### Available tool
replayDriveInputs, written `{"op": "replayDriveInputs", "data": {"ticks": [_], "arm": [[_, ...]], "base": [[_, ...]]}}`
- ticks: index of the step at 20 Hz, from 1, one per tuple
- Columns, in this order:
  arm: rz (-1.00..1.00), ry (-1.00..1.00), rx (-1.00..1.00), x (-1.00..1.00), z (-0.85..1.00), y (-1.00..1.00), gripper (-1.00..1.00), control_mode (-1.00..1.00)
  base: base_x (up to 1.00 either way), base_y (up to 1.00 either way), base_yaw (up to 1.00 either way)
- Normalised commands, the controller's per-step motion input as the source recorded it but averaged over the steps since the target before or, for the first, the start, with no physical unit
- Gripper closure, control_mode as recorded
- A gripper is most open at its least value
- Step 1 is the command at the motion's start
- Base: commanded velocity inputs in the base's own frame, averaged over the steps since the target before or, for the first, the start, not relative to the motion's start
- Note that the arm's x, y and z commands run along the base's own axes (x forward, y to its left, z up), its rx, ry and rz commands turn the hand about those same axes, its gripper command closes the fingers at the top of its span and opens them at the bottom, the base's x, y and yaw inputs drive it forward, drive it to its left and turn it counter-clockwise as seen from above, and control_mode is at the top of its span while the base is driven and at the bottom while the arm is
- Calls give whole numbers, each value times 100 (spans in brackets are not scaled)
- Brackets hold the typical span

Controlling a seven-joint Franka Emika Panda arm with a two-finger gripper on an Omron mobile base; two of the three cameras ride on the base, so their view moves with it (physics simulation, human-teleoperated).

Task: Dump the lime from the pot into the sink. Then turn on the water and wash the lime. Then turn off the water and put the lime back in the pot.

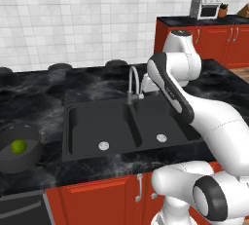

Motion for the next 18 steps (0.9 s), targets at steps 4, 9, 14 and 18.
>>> {"op": "replayDriveInputs", "data": {"ticks": [4,9,14,18], "arm": [[0,-3,0,-9,0,2,-100,-100],[0,0,0,-13,0,25,-100,-100],[2,0,0,-15,0,62,-100,-100],[1,2,0,-1,0,92,-100,-100]], "base": [[0,0,0],[0,0,0],[0,0,0],[0,0,0]]}}
